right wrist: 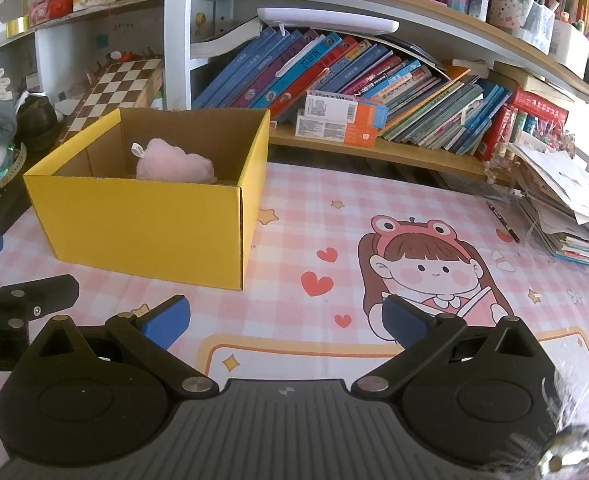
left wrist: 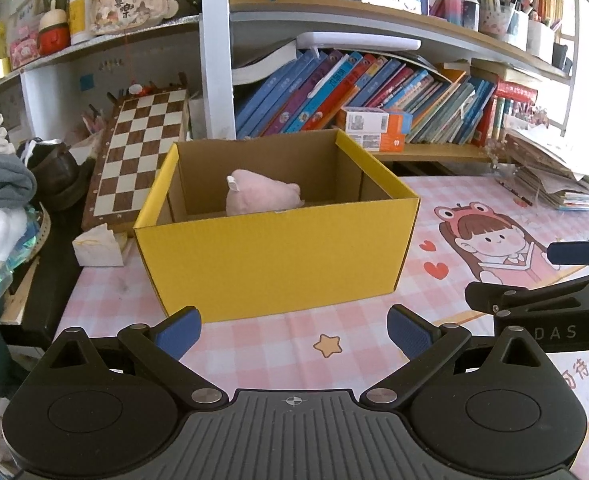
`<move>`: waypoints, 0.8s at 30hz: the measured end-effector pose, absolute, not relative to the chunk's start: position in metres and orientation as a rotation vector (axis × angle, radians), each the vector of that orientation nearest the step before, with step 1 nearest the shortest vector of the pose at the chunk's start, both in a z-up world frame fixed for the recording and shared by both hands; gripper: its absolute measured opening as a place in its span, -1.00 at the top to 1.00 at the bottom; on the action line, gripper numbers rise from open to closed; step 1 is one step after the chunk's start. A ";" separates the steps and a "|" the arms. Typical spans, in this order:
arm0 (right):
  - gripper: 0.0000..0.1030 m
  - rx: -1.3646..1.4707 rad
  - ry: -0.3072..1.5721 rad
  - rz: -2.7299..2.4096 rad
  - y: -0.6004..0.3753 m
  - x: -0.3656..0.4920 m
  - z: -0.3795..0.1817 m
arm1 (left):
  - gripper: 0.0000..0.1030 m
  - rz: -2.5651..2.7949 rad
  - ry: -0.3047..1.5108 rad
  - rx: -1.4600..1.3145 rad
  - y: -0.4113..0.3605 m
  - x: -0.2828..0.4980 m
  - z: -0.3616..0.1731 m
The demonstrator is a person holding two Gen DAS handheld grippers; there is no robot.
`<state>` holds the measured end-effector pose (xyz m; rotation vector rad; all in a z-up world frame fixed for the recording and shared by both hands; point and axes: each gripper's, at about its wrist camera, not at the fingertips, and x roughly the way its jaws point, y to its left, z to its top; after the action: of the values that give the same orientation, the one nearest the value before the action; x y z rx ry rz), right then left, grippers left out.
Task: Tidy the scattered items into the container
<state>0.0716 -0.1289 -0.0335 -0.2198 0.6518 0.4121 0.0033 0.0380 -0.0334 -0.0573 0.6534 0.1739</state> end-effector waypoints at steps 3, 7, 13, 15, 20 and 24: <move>-1.00 -0.216 0.654 0.405 -0.126 0.070 -0.034 | -0.96 0.174 0.652 -0.056 0.038 0.003 -0.033; -1.00 -0.215 0.655 0.400 -0.123 0.067 -0.034 | -0.96 0.174 0.651 -0.054 0.037 0.003 -0.033; -1.00 -0.215 0.656 0.399 -0.122 0.066 -0.035 | -0.96 0.168 0.645 -0.055 0.037 0.001 -0.033; -1.00 -0.216 0.657 0.400 -0.122 0.065 -0.035 | -0.96 0.166 0.645 -0.054 0.037 0.001 -0.033; -1.00 -0.218 0.659 0.402 -0.121 0.065 -0.036 | -0.96 0.162 0.646 -0.051 0.037 0.001 -0.033; -1.00 -0.219 0.661 0.402 -0.121 0.065 -0.036 | -0.97 0.159 0.645 -0.052 0.038 0.001 -0.033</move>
<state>0.0652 -0.1212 -0.0365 -0.2186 0.6609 0.4021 0.0012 0.0377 -0.0328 -0.0517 0.6454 0.1594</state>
